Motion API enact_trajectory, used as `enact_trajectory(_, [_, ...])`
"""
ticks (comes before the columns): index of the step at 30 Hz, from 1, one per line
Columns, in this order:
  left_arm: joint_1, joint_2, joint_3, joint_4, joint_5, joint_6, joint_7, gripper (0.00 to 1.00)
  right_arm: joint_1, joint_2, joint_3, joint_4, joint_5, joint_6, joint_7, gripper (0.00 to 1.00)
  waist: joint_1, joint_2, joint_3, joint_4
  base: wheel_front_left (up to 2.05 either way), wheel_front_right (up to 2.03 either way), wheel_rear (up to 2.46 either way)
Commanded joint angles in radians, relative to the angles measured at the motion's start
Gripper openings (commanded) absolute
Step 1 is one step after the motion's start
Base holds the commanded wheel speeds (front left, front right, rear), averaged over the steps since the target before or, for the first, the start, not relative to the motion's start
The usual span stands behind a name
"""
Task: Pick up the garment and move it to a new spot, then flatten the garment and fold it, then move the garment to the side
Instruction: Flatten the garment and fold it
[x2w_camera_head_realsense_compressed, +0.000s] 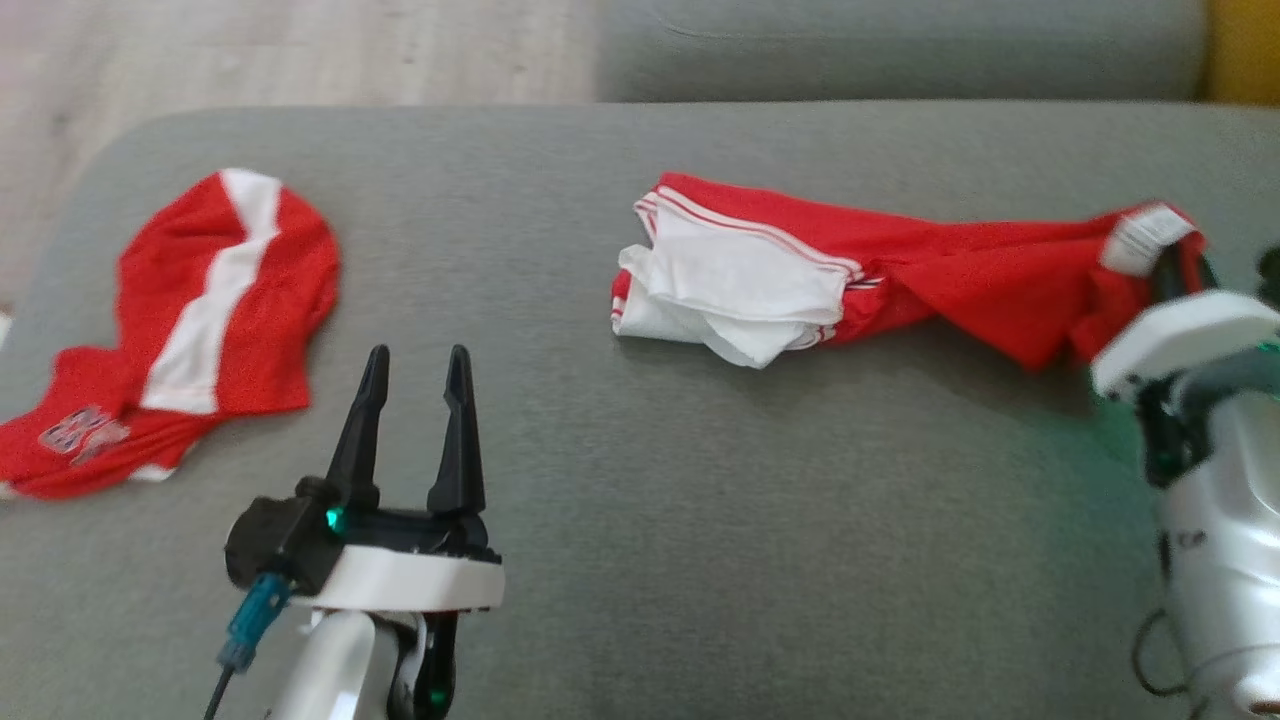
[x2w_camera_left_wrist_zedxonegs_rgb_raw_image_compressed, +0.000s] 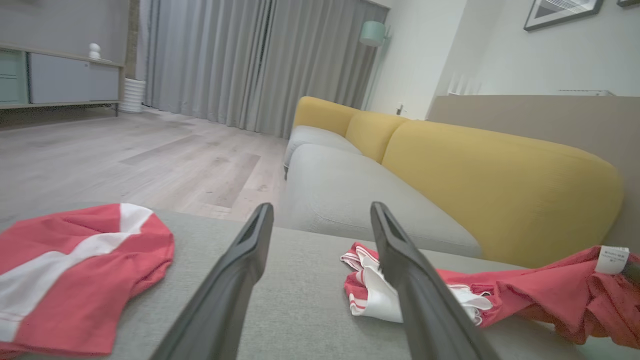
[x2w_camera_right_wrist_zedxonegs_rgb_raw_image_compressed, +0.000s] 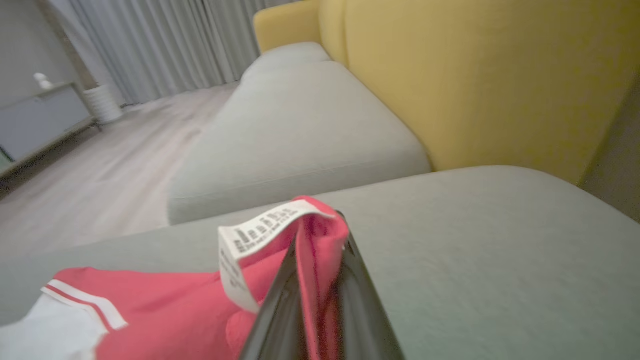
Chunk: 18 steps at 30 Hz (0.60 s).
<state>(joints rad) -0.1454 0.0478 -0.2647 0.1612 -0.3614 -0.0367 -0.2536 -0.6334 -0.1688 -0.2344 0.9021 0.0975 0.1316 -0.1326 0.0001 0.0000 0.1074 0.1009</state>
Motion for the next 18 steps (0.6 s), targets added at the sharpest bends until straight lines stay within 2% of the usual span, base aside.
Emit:
enact_trajectory(1, [-0.053,0.002,0.026,-0.029,0.010,-0.004,-0.008,1.00,-0.063,-0.005,0.012,-0.048,-0.029,-0.001,-0.005,0.00,-0.0001,0.0000,0.025,-0.038,0.00,0.00,0.00])
enact_trajectory(5, [-0.071,0.002,0.024,-0.026,0.014,-0.007,-0.008,1.00,-0.041,-0.004,-0.067,-0.070,-0.134,-0.001,-0.001,0.00,-0.0001,0.0000,0.037,-0.069,0.00,0.00,0.00])
enact_trajectory(6, [-0.074,0.002,0.021,-0.025,0.015,-0.008,-0.008,1.00,-0.037,-0.002,-0.087,-0.077,-0.165,-0.001,-0.002,0.87,-0.0001,0.0000,0.040,-0.074,0.00,0.00,0.00])
enact_trajectory(7, [-0.076,0.002,0.020,-0.024,0.016,-0.008,-0.008,1.00,-0.036,0.008,-0.108,-0.084,-0.189,-0.001,-0.001,1.00,-0.0001,0.0000,0.042,-0.079,0.00,0.00,0.00])
enact_trajectory(13, [-0.083,0.002,0.019,-0.022,0.015,-0.007,-0.008,1.00,-0.017,0.074,-0.131,-0.179,-0.274,-0.001,-0.061,1.00,-0.0001,0.0000,0.042,-0.097,0.00,0.00,0.00])
enact_trajectory(18, [-0.073,0.002,0.025,-0.030,0.011,-0.007,-0.008,1.00,0.047,0.112,-0.018,-0.325,-0.197,-0.001,-0.115,1.00,-0.0001,0.0000,0.020,-0.108,0.00,0.00,0.00])
